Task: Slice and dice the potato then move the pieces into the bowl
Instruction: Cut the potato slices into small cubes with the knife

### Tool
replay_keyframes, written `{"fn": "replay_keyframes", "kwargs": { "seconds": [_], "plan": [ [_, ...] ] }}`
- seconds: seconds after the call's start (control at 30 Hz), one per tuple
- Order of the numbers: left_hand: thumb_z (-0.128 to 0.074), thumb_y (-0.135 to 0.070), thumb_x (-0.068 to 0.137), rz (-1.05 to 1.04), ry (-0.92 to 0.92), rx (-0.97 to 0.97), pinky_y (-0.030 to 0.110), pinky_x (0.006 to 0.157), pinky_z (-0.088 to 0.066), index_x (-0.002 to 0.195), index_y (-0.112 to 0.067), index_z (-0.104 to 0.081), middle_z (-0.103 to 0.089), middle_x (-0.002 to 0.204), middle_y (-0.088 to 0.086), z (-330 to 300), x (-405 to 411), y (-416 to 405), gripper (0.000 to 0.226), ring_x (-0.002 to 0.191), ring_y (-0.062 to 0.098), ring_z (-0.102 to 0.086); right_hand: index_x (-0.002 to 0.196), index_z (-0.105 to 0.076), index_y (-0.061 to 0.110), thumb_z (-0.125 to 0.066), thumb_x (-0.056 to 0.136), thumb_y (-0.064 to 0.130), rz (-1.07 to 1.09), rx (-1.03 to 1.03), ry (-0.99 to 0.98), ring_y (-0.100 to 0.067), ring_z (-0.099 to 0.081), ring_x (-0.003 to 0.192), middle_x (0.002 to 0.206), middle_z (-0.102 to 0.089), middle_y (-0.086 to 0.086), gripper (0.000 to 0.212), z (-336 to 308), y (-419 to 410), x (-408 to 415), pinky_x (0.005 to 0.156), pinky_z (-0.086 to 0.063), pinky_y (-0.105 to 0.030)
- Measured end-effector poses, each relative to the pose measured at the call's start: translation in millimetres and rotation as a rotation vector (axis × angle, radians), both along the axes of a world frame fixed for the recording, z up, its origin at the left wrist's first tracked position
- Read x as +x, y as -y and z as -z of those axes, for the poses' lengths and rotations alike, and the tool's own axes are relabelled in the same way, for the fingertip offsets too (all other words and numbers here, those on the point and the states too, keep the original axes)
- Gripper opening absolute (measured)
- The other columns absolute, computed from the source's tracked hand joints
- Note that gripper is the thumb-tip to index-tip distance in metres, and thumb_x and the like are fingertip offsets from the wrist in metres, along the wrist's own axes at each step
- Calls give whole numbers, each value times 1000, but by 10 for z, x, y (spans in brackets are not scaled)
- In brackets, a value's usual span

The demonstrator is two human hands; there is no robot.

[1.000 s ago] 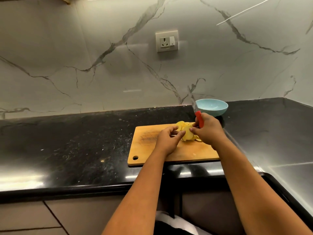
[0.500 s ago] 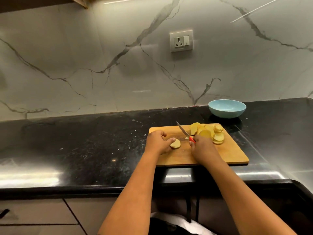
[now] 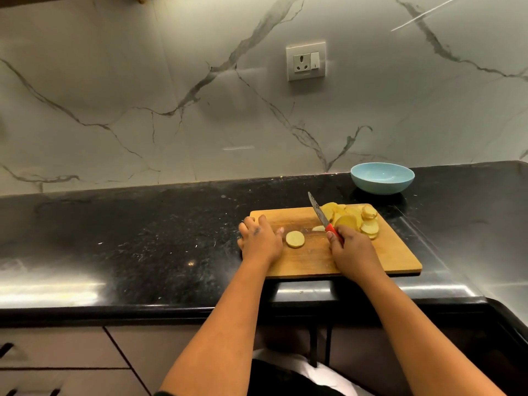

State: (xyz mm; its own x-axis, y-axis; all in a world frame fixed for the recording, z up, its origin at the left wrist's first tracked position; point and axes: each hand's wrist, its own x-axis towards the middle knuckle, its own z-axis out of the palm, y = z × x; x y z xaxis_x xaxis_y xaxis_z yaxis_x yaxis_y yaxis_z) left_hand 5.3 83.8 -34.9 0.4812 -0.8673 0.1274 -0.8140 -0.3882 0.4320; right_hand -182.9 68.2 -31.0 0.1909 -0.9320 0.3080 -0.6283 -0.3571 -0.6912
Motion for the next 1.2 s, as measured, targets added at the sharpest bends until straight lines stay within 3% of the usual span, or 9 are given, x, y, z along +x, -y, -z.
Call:
{"fn": "replay_keyframes", "kwargs": {
  "seconds": [0.2,0.3,0.43,0.6,0.73,0.97,1.07,1.2],
  "plan": [
    [-37,-49,102,184,-16,36,51,116,-18,138,-22,-47,-40,149,4,-34,-108,-136,46,141,28,-25,115,-64,9,-49,100,25,-15,-28,24,-4,-51,69,79,-58,7,27,10,-70,-97,55,-33,-14],
    [-50,-40,100,392,-118,48,42,117,-26,146,-21,-43,-42,151,2,-43,-79,-174,51,142,25,-28,127,-60,9,-48,100,22,-28,-1,12,-9,-55,81,99,-66,-3,31,-21,-92,-69,66,-38,-18],
    [-59,-33,97,424,-63,15,35,118,-26,146,-20,-45,-46,149,0,-70,-97,-120,53,140,22,-34,145,-43,16,-52,98,16,-51,67,-19,-18,-59,100,126,-61,-8,47,-119,-139,-37,78,-42,-21],
    [-64,-38,93,367,-89,-40,35,113,-32,137,-17,-57,-54,142,2,-80,-173,5,49,132,23,-43,129,-55,17,-56,93,11,44,79,-182,-19,-57,90,112,-62,-9,36,-228,-194,2,74,-48,-26],
    [-60,-40,95,372,-86,-103,33,114,-27,132,-14,-61,-56,139,3,-20,-180,-4,45,130,20,-45,118,-61,20,-57,94,13,112,71,-315,-20,-56,87,97,-53,-4,25,-333,-257,-20,75,-51,-30],
    [-57,-36,97,358,-12,-119,30,113,-19,130,-15,-63,-57,139,2,9,-189,30,39,130,18,-46,110,-64,23,-59,92,14,107,114,-358,-19,-58,86,102,-59,-3,21,-396,-227,92,79,-55,-36],
    [-56,-33,98,381,10,-116,26,113,-12,130,-14,-63,-56,141,2,11,-189,29,38,133,16,-44,108,-65,20,-55,93,12,100,84,-405,-20,-53,82,106,-58,-6,20,-403,-241,146,73,-51,-33],
    [-55,-32,99,394,3,-102,30,115,-14,130,-12,-63,-57,140,4,-4,-187,28,37,133,16,-45,115,-62,14,-60,87,0,41,100,-538,-20,-51,81,99,-56,-8,31,-579,-287,245,68,-49,-31]
  ]
}}
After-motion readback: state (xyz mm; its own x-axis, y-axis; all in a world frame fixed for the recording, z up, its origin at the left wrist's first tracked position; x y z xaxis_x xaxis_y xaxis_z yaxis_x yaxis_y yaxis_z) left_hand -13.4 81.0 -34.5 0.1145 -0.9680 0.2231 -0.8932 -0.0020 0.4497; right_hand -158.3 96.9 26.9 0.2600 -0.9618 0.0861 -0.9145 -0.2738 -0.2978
